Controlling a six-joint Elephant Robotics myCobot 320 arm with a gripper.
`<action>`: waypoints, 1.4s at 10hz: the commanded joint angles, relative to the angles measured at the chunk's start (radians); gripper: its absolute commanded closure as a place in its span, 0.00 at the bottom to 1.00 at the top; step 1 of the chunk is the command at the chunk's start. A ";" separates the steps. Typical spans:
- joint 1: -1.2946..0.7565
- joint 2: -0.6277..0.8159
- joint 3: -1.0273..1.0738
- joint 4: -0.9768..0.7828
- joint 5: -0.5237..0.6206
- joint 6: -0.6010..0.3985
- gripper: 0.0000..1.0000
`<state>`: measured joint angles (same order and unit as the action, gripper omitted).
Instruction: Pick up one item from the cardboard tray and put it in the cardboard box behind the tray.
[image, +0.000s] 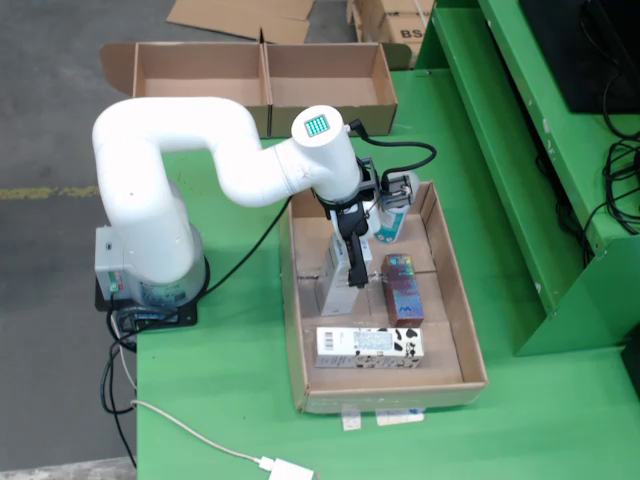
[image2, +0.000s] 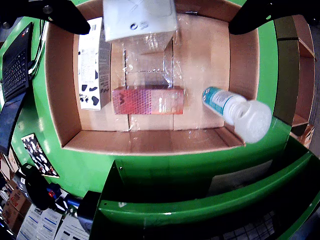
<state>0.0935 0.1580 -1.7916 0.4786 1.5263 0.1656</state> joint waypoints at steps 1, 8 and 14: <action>-0.010 -0.090 0.087 0.032 0.014 -0.022 0.00; -0.003 -0.088 0.077 0.026 0.007 -0.007 0.00; -0.003 -0.088 0.077 0.026 0.007 -0.007 0.00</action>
<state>0.0935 0.0536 -1.7394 0.4953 1.5385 0.1548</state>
